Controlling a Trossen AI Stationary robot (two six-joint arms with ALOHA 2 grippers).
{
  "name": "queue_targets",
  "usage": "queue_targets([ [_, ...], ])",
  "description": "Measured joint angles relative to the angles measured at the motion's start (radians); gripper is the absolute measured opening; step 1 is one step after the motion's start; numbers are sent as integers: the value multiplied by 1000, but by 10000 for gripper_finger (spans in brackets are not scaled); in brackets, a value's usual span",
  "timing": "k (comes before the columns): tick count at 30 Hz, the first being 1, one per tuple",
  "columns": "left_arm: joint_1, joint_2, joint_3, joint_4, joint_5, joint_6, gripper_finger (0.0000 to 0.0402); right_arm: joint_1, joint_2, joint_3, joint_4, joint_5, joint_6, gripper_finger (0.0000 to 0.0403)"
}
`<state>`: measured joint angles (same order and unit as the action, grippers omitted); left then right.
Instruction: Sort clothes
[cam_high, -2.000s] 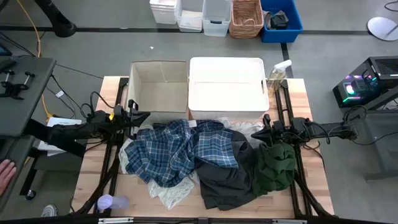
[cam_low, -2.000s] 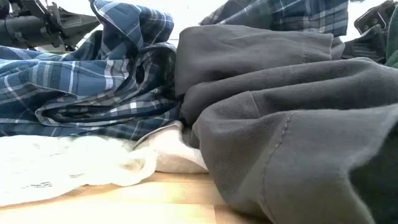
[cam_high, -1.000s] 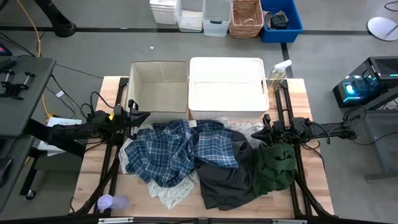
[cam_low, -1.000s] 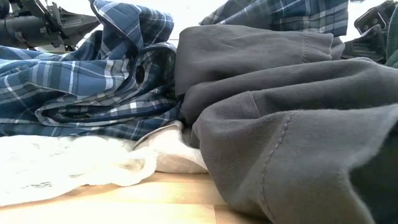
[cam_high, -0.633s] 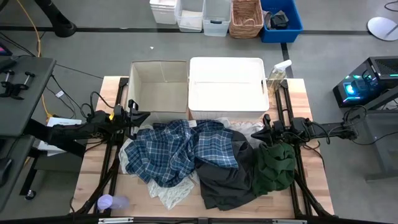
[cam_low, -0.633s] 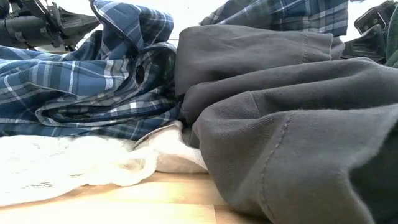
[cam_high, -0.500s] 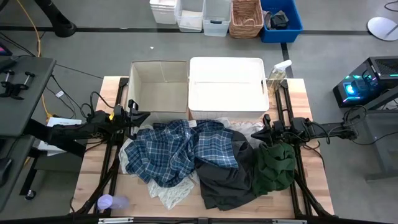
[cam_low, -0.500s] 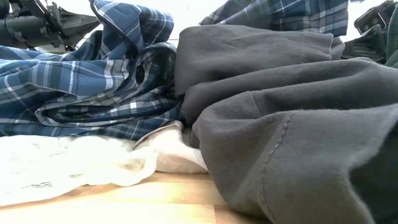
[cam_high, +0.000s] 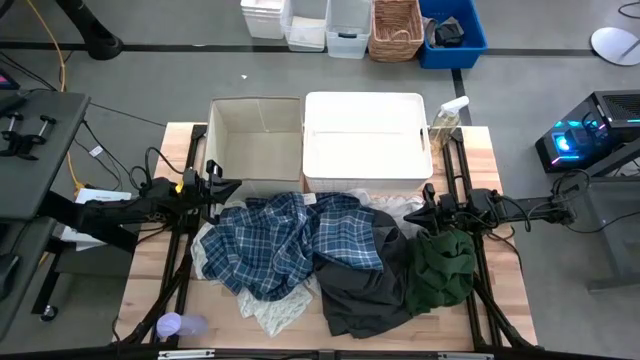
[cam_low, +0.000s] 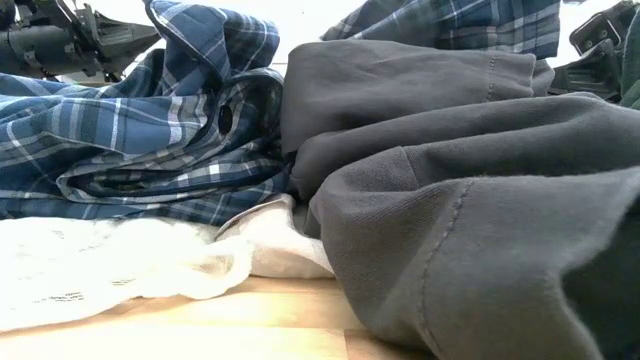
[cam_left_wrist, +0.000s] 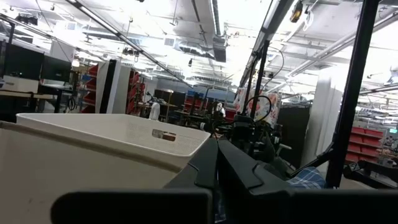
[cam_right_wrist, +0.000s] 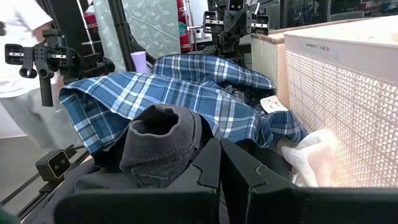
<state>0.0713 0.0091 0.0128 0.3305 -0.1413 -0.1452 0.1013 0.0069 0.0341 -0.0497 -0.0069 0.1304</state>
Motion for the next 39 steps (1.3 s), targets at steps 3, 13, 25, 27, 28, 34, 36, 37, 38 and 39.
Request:
queue_targets([
  [3,0,0,0,0,0,0,0,0,0,0,0,0,0,0],
  [13,0,0,0,0,0,0,0,0,0,0,0,0,0,0],
  [25,0,0,0,0,0,0,0,0,0,0,0,0,0,0],
  [27,0,0,0,0,0,0,0,0,0,0,0,0,0,0],
  [28,0,0,0,0,0,0,0,0,0,0,0,0,0,0],
  [34,0,0,0,0,0,0,0,0,0,0,0,0,0,0],
  [36,0,0,0,0,0,0,0,0,0,0,0,0,0,0],
  [37,0,0,0,2,0,-1,0,0,0,0,0,0,0,0],
  [38,0,1,0,15,0,-2,0,0,0,0,0,0,0,0],
  [39,0,3,0,42,1,-9,0,0,0,0,0,0,0,0],
])
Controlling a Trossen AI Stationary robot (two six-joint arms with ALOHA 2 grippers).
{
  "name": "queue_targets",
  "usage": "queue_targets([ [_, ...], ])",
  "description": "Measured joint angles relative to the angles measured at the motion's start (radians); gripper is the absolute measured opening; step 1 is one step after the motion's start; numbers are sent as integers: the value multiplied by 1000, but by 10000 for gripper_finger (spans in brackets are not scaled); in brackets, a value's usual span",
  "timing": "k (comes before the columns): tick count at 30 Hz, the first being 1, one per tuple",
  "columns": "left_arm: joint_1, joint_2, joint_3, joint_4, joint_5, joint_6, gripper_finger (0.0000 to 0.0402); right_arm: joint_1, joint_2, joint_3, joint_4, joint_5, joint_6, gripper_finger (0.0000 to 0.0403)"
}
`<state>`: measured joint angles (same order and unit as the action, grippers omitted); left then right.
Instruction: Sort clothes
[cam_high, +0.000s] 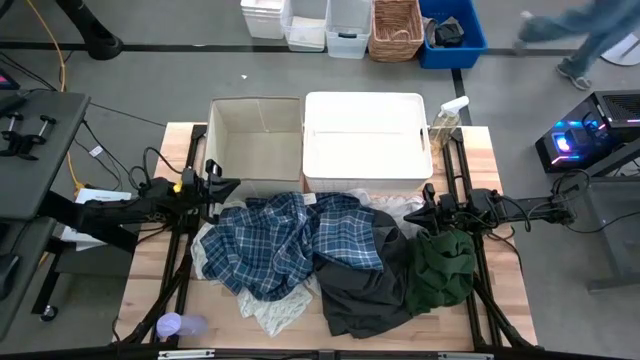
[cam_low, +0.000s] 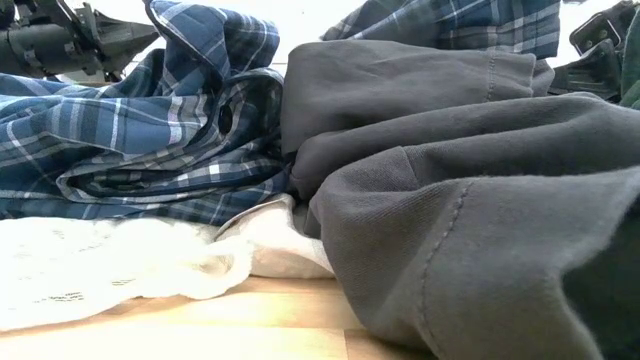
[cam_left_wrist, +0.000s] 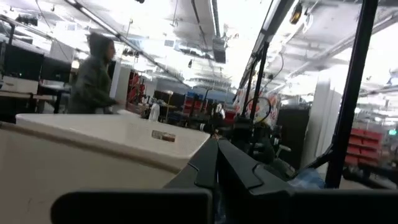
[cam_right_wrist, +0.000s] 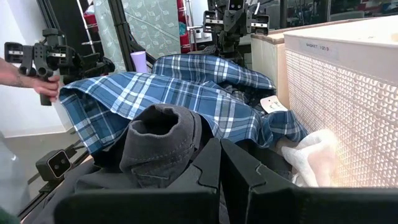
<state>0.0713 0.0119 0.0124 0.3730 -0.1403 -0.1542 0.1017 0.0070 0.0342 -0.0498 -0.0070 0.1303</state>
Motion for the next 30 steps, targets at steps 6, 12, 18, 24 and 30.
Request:
queue_targets([
  [6,0,3,4,231,-68,-298,0,0,0,0,0,0,0,0],
  [12,0,183,265,-137,48,-260,0,0,0,0,0,0,0,0],
  [18,-5,536,707,-781,191,-141,25,0,0,0,0,0,0,0],
  [24,-94,869,964,-1046,236,-71,123,0,0,0,0,0,0,0],
  [30,-205,1191,1112,-1267,197,-25,236,0,0,0,0,0,0,0],
])
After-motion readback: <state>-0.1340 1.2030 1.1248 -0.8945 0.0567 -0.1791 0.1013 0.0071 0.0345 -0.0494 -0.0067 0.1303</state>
